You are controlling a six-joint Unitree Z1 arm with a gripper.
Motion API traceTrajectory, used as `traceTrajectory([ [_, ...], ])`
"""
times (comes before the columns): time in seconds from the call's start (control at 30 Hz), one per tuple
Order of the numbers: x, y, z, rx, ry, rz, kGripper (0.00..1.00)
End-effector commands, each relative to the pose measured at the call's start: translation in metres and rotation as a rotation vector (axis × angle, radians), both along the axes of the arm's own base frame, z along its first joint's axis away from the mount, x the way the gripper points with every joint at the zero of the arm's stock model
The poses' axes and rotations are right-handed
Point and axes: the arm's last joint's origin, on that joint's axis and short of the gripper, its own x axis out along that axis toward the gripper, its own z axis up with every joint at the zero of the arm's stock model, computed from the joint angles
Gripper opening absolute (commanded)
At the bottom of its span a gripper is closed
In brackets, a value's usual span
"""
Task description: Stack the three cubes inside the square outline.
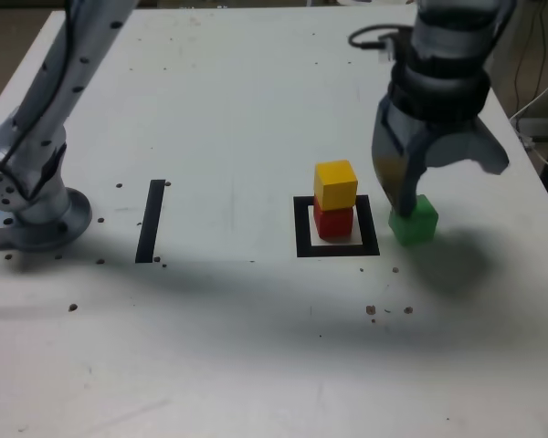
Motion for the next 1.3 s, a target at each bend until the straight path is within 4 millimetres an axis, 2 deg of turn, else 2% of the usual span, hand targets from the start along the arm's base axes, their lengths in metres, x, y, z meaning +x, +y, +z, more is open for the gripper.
traceTrajectory([
  [0.0, 0.007, 0.005, -0.010, -0.011, 0.002, 0.001, 0.99],
  [0.27, 0.016, 0.016, -0.028, -0.017, 0.011, -0.008, 0.99],
  [0.53, 0.013, 0.018, -0.037, -0.017, 0.040, -0.016, 0.99],
  [0.7, 0.008, 0.019, -0.030, -0.014, 0.037, -0.016, 0.99],
  [1.0, -0.008, 0.021, 0.002, 0.008, 0.003, -0.017, 0.99],
  [1.27, -0.013, 0.022, -0.008, 0.015, 0.035, -0.016, 0.99],
])
